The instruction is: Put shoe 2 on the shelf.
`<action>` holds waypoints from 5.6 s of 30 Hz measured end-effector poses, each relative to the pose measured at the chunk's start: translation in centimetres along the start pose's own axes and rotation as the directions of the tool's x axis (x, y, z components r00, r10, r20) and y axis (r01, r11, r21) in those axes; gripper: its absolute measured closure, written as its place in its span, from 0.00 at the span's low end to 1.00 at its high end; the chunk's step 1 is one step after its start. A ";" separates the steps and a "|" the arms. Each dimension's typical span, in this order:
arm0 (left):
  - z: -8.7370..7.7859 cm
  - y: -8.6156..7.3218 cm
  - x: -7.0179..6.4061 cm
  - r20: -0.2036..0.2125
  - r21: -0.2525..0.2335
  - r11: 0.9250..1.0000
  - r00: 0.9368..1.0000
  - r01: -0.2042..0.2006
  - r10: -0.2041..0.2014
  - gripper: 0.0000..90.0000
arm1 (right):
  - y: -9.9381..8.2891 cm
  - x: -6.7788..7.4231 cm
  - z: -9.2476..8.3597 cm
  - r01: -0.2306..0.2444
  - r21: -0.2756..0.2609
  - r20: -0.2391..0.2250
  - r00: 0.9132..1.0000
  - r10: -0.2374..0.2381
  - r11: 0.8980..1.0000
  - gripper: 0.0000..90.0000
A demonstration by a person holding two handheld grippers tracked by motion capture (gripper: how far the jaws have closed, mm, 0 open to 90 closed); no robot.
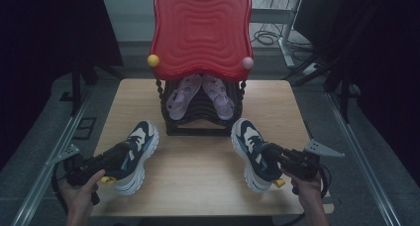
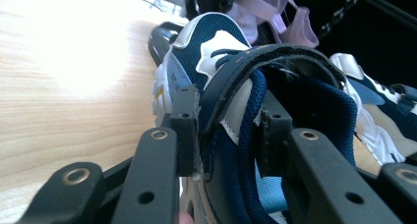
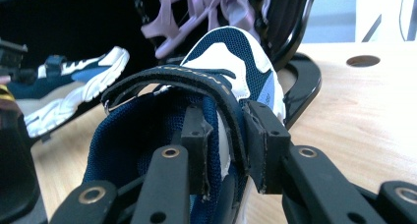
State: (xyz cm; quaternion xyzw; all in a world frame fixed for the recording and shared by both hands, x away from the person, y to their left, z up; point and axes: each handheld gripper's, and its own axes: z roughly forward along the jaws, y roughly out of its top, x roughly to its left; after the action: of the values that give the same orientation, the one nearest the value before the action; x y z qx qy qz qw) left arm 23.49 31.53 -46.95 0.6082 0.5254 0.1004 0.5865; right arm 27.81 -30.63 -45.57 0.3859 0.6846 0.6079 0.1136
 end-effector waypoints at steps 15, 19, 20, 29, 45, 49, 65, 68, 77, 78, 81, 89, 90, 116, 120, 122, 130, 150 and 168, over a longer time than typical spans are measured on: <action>-0.3 1.4 0.1 -0.002 -0.053 0.999 1.000 0.001 -0.001 0.76 | 1.1 -1.4 -1.3 -0.024 -0.112 0.058 0.998 0.031 0.993 0.79; -0.3 2.3 0.2 -0.004 -0.070 0.998 1.000 -0.004 0.004 0.76 | 1.7 -1.8 -1.1 -0.011 -0.130 0.071 0.997 0.020 0.991 0.79; -0.3 2.5 0.2 -0.003 -0.076 0.997 1.000 -0.005 0.005 0.76 | 1.9 -1.8 -1.1 -0.015 -0.136 0.072 0.997 0.025 0.991 0.80; 0.2 4.4 0.4 0.002 -0.107 0.994 1.000 -0.014 0.014 0.76 | 3.6 -2.5 -0.6 -0.013 -0.191 0.087 0.996 0.030 0.982 0.80; 1.4 8.7 0.2 0.041 -0.172 0.985 0.999 -0.010 0.018 0.76 | 6.6 -3.6 0.1 -0.014 -0.272 0.102 0.994 0.043 0.962 0.80; 1.7 9.6 -0.1 0.046 -0.186 0.983 0.999 -0.008 0.017 0.76 | 7.5 -3.6 0.3 -0.004 -0.285 0.105 0.994 0.036 0.959 0.80; 2.7 13.5 -0.9 0.036 -0.226 0.974 0.998 -0.034 0.043 0.76 | 11.3 -4.0 1.0 0.014 -0.336 0.102 0.995 0.022 0.942 0.80; 2.8 14.2 -1.0 0.031 -0.233 0.972 0.999 -0.037 0.045 0.76 | 11.9 -4.0 1.1 0.020 -0.347 0.107 0.994 0.019 0.938 0.80; 2.7 15.9 -1.0 0.030 -0.261 0.965 0.999 -0.029 0.038 0.76 | 13.4 -3.9 1.0 0.024 -0.380 0.095 0.995 0.013 0.925 0.80; 2.6 16.1 -1.0 0.032 -0.263 0.964 0.999 -0.032 0.041 0.76 | 13.5 -3.9 1.0 0.025 -0.380 0.098 0.995 0.013 0.924 0.80; 2.5 16.5 -1.1 0.035 -0.276 0.961 0.999 -0.029 0.040 0.76 | 13.9 -3.9 0.9 0.027 -0.391 0.097 0.995 0.013 0.920 0.80; 2.7 18.1 -1.8 0.037 -0.290 0.956 0.998 -0.033 0.046 0.76 | 15.6 -3.5 1.0 0.035 -0.398 0.089 0.996 0.000 0.917 0.79; 2.8 18.4 -1.9 0.036 -0.295 0.955 0.998 -0.035 0.048 0.76 | 15.7 -3.4 1.0 0.038 -0.399 0.092 0.996 -0.001 0.916 0.79; 3.2 24.6 -5.3 0.049 -0.346 0.936 0.995 -0.069 0.092 0.76 | 21.6 -2.1 1.3 0.038 -0.430 0.057 0.998 -0.015 0.902 0.79; 3.6 25.5 -6.2 0.059 -0.350 0.934 0.993 -0.072 0.099 0.76 | 22.8 -1.8 1.7 0.026 -0.424 0.031 0.999 -0.014 0.906 0.79; 4.0 25.9 -6.7 0.057 -0.347 0.934 0.992 -0.083 0.109 0.76 | 23.4 -1.4 1.9 0.032 -0.421 0.033 0.999 -0.020 0.906 0.79; 5.2 27.8 -8.5 0.072 -0.350 0.933 0.990 -0.090 0.122 0.76 | 26.7 0.3 3.2 0.038 -0.411 0.013 0.999 -0.036 0.911 0.79; 9.4 30.3 -12.7 0.098 -0.330 0.937 0.982 -0.119 0.159 0.76 | 31.0 4.0 8.9 0.047 -0.358 -0.047 0.997 -0.068 0.933 0.79; 12.5 30.2 -13.9 0.077 -0.300 0.944 0.983 -0.139 0.169 0.76 | 31.4 3.8 11.2 0.063 -0.328 -0.025 0.997 -0.075 0.942 0.79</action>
State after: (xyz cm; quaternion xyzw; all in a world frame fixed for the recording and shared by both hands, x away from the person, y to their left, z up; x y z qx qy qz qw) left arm 42.50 20.69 -19.04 0.5581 0.4249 0.1918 0.6865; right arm 44.50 -20.97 -18.14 0.3260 0.5893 0.7159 0.1844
